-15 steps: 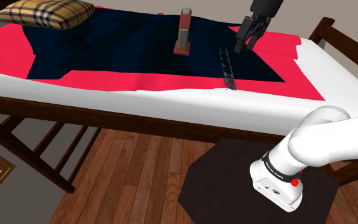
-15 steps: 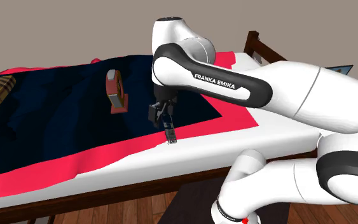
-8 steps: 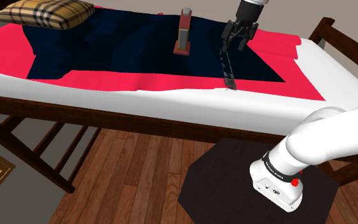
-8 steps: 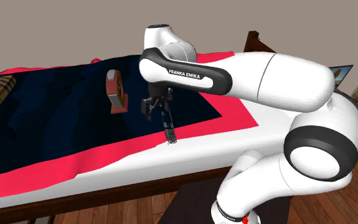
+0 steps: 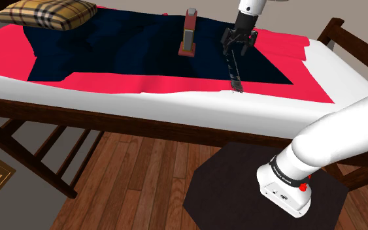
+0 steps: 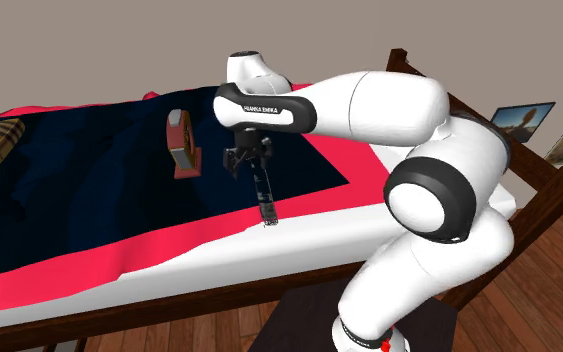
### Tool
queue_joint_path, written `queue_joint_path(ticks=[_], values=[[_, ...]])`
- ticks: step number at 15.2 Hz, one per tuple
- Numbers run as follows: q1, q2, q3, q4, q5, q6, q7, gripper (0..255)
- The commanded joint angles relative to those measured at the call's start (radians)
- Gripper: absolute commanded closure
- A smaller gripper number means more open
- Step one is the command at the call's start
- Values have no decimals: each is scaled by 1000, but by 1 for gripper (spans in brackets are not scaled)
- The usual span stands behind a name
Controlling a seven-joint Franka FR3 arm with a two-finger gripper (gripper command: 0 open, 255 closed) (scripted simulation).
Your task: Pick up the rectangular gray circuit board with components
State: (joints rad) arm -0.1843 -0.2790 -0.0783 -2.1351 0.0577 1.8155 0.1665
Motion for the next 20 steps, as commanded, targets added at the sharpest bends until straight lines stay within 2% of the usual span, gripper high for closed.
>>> queue_joint_path(ticks=[1,8,16,18,19,20], values=[[-19,66,-13,34,-5,23,36,0],[-82,264,-68,141,-13,79,150,0],[-84,301,-70,77,-6,178,146,0],[-84,301,-70,77,-6,178,146,0],[-84,300,-70,76,-7,178,147,255],[-84,300,-70,75,-7,179,147,255]])
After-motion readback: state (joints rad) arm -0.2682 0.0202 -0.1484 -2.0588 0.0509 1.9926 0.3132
